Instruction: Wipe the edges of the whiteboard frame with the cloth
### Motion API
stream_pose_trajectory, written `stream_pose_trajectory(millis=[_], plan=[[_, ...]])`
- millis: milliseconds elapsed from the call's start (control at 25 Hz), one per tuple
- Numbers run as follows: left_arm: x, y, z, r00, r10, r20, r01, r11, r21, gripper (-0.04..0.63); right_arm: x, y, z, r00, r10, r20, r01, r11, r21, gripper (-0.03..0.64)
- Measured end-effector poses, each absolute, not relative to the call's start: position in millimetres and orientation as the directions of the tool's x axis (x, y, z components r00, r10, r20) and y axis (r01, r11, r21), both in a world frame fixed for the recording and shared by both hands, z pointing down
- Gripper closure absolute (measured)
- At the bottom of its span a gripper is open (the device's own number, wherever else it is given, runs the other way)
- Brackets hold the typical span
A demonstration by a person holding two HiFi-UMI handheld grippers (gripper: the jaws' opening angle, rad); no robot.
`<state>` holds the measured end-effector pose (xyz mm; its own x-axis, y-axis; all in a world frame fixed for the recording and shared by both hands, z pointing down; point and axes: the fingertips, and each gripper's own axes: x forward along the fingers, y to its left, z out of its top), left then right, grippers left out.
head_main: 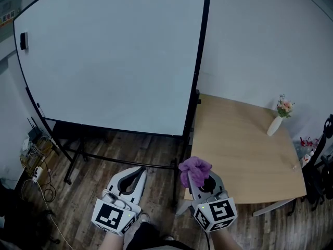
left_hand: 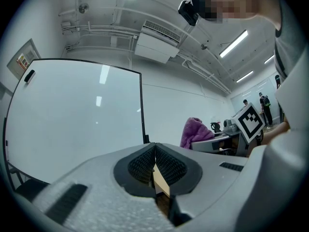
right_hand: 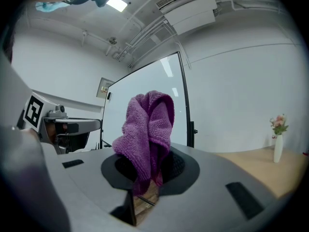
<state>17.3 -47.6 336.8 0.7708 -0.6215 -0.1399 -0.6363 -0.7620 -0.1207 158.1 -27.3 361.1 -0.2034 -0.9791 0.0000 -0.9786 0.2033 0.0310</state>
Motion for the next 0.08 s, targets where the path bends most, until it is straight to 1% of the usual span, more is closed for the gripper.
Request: stream_pose_trajectory(millis=[80], plan=[[18.6,-47.4,337.5,0.771,-0.621,-0.138,-0.636,-0.762,-0.12,0.578,158.9,-26.8,361.6,-0.201,-0.98,0.0,-0.979,0.201,0.031,0.541]])
